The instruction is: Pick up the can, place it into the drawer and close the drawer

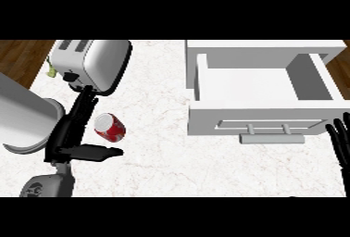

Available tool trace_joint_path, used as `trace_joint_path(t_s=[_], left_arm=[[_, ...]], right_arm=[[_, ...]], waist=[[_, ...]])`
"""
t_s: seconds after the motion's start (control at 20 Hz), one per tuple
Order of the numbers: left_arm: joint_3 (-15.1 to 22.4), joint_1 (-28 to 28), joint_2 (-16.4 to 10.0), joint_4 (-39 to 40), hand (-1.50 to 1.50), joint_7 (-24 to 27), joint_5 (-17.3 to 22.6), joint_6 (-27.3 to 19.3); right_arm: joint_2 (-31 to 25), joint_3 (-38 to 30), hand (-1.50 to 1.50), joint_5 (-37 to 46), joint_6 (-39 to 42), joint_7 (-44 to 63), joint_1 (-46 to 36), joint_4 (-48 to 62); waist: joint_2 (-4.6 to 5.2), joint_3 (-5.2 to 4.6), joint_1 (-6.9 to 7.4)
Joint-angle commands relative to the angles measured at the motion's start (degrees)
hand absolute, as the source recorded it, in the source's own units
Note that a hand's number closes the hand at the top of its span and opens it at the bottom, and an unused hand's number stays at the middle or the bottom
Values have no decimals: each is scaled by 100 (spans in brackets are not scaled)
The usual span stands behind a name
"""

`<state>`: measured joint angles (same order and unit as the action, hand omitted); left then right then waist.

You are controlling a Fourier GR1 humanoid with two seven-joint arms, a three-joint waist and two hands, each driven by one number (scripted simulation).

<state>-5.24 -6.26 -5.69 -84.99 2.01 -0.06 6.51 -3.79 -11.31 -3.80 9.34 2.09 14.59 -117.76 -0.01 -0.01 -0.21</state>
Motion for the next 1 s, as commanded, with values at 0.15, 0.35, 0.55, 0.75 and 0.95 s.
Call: trace_joint_path(t_s=[0.15, 0.35, 0.55, 0.75, 0.95], left_arm=[[-41, 403, -46, 82, -150, 355, -92, 18], [-336, -383, -204, 1576, -150, 1125, -151, 42], [-343, -80, -304, 1454, -150, 1203, -123, 164], [-332, -105, -342, 1924, -150, 1563, -224, 230], [-292, -52, -138, 2567, -150, 2195, -368, 81]], right_arm=[[76, -6, -150, 195, 28, -40, -143, 126], [232, 118, -150, 417, -48, -312, -203, 435], [-13, -226, -150, -53, 214, 128, -36, -56], [183, -87, -150, 221, 183, -371, -91, 348], [301, -44, -150, 249, 202, -304, 242, -30]], waist=[[-3, 1, 16], [4, 0, -3], [-2, 1, 0], [0, 1, 3], [2, 0, -13]])
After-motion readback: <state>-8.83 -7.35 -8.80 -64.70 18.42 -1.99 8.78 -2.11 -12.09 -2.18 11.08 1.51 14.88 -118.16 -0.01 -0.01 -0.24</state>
